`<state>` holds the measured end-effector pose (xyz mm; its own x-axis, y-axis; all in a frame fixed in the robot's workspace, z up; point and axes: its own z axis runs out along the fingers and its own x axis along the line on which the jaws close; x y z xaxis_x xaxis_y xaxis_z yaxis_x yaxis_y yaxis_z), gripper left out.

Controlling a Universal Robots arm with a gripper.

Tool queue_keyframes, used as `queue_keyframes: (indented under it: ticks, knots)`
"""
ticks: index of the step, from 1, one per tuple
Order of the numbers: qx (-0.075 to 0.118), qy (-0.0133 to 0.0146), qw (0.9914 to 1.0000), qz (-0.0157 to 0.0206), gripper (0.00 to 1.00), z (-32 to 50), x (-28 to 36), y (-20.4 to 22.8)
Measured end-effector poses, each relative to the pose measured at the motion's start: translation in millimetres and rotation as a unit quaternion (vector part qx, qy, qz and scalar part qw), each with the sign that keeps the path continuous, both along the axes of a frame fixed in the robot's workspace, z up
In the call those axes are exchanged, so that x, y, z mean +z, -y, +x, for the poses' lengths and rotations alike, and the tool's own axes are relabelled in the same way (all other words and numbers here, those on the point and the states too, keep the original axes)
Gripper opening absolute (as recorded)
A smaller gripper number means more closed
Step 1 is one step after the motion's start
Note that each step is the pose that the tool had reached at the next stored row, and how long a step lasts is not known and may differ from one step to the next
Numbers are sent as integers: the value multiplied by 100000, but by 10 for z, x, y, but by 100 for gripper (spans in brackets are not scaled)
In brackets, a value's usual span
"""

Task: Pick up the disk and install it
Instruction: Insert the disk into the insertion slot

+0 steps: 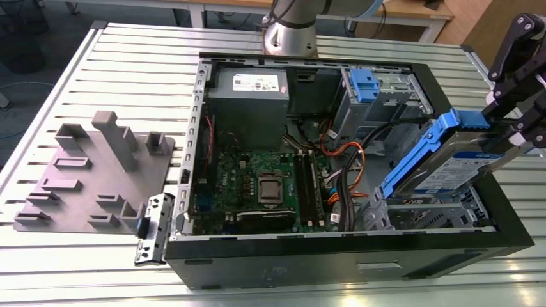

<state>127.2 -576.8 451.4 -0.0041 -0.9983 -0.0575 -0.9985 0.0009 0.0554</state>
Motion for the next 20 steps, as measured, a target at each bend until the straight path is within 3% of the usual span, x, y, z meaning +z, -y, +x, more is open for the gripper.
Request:
queue_keyframes:
  ticks: [16, 20]
  knots:
    - [-1120, 0, 99994, -5, 35, 5, -8, 1]
    - [-1118, 131, 99994, -11, 35, 6, -19, 3]
